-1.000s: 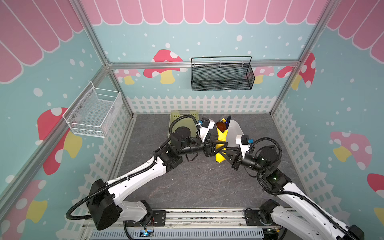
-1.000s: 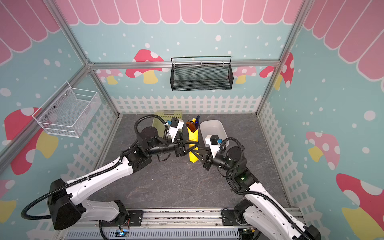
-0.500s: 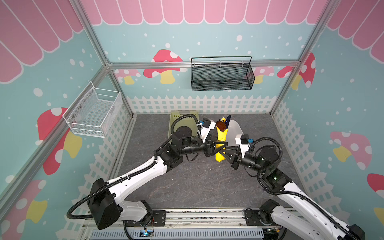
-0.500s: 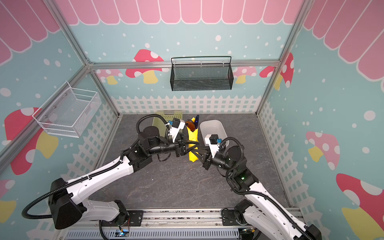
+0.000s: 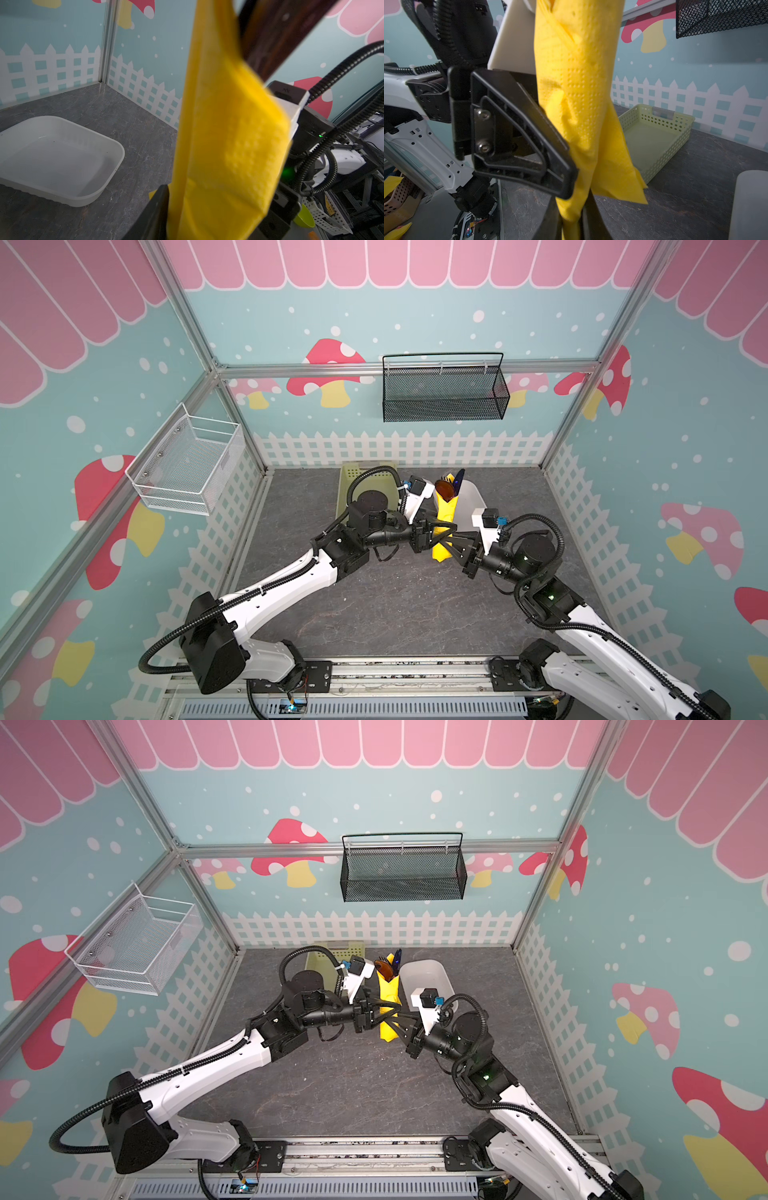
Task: Place the utensils on the paper napkin and roll it up
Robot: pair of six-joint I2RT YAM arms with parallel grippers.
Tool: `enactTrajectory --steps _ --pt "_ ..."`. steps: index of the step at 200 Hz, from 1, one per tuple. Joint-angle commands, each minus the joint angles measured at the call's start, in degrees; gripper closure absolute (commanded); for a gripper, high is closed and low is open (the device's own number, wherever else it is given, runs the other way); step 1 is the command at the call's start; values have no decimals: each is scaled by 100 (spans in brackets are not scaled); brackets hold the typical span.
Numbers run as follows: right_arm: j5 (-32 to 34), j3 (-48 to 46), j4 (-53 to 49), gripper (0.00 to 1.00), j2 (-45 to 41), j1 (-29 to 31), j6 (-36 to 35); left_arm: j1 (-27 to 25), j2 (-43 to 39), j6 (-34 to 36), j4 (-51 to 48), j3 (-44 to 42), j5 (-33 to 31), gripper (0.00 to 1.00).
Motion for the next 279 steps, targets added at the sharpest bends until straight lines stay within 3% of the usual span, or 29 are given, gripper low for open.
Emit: enactTrajectory --steps 1,37,78,107,155,185,279 --pt "30 264 240 98 -165 63 -206 -5 96 90 -333 190 112 55" --pt "30 295 228 98 -164 63 -208 -1 157 142 -522 277 142 55" --pt "52 319 217 96 -160 66 -241 8 194 135 -514 317 152 72" --pt "153 332 104 88 -215 65 -258 76 126 58 -353 240 114 81" --pt "435 288 -257 68 -618 60 -242 250 -59 -102 18 46 256 88" --pt "698 291 -554 60 -1036 64 -219 339 -134 -111 110 32 505 92" --pt "134 694 -748 64 -814 64 -57 386 -495 -212 666 -74 1647 96"
